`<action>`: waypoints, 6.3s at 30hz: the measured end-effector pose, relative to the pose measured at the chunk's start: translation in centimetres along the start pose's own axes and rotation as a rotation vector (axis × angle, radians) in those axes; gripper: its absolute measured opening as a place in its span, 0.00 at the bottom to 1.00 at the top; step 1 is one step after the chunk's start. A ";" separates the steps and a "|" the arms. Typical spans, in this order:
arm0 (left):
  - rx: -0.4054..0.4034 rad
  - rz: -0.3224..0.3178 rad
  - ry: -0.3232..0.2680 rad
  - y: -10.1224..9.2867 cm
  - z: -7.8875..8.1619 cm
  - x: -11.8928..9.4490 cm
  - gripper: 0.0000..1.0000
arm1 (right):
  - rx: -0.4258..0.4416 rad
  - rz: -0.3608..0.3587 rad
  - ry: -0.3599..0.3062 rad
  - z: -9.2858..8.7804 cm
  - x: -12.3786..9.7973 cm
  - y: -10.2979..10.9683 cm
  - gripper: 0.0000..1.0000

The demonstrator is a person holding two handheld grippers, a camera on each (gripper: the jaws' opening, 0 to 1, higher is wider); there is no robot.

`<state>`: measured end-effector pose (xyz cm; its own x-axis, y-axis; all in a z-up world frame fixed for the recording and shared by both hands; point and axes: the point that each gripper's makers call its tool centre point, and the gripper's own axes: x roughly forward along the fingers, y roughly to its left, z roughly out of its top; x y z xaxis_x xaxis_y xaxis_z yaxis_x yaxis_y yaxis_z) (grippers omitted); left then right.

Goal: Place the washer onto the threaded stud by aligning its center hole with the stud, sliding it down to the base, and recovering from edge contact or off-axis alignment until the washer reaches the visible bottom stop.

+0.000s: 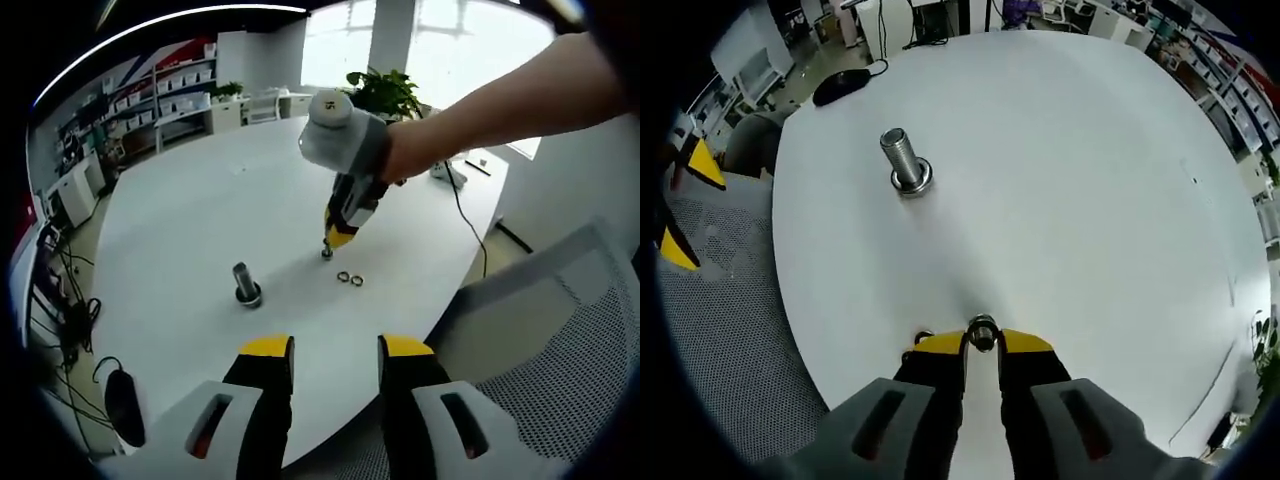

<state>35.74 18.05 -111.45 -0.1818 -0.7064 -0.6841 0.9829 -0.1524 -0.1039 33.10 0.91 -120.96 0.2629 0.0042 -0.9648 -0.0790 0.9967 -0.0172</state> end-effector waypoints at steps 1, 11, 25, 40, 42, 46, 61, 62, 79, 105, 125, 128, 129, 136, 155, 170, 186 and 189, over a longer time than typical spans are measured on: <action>-0.002 0.000 -0.001 0.0 0.0 0.0 0.32 | 0.001 0.001 0.005 -0.1 0.3 0.0 0.14; -0.001 -0.014 0.009 -0.3 -0.2 0.1 0.31 | 0.013 0.002 0.036 -0.7 1.5 -0.1 0.15; 0.003 -0.028 0.015 -0.6 -0.3 0.2 0.31 | 0.030 -0.014 0.013 -1.1 1.0 -0.2 0.22; 0.002 -0.023 0.007 -0.5 -0.2 0.4 0.31 | 0.101 -0.007 -0.030 -4.3 -0.3 0.7 0.28; 0.005 -0.023 0.005 -0.5 -0.2 0.4 0.31 | 0.105 0.003 -0.029 -4.7 -0.4 1.4 0.28; 0.010 -0.022 0.007 -0.6 -0.3 0.4 0.31 | 0.104 0.028 -0.043 -4.7 -0.1 3.1 0.29; 0.003 -0.030 0.002 -0.7 -0.1 0.3 0.31 | 0.059 0.050 -0.056 -4.1 1.5 5.6 0.27; 0.005 -0.030 0.003 -0.7 -0.2 0.3 0.31 | 0.057 0.049 -0.053 -4.1 1.5 5.7 0.27; 0.011 -0.033 -0.004 -0.9 0.1 0.1 0.31 | -0.052 0.018 -0.035 -4.3 1.7 5.7 0.23; 0.008 -0.025 -0.014 -0.7 0.2 0.1 0.31 | -0.124 0.024 0.114 -4.2 2.0 5.6 0.19; 0.005 -0.023 -0.017 -0.6 0.3 0.0 0.31 | -0.155 -0.012 0.215 -4.1 2.1 5.7 0.16; 0.007 -0.023 -0.016 -0.6 0.3 -0.1 0.31 | -0.120 -0.027 0.231 -4.1 1.9 5.7 0.15; 0.007 -0.023 -0.017 -0.6 0.3 -0.1 0.31 | -0.125 -0.024 0.233 -4.1 1.9 5.7 0.14; 0.001 -0.020 -0.019 -0.5 0.3 -0.3 0.31 | -0.166 -0.052 0.176 -4.0 2.0 4.9 0.04; -0.013 -0.013 -0.019 0.1 0.3 -0.2 0.31 | 0.010 0.025 0.004 -4.3 2.0 5.2 0.04; -0.013 -0.015 -0.026 0.0 0.5 -0.2 0.31 | -0.043 0.017 -0.042 -3.3 2.1 5.3 0.30; -0.018 -0.013 -0.034 0.0 0.6 -0.3 0.30 | -0.135 0.016 -0.108 -1.1 2.9 5.2 0.35; -0.018 -0.010 -0.027 0.0 0.4 -0.3 0.30 | -0.146 0.011 -0.123 -0.5 2.8 5.2 0.35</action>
<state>35.80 17.93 -110.94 -0.1924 -0.7230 -0.6635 0.9813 -0.1475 -0.1238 32.94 6.07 -123.90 0.3761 0.0336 -0.9260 -0.2189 0.9743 -0.0536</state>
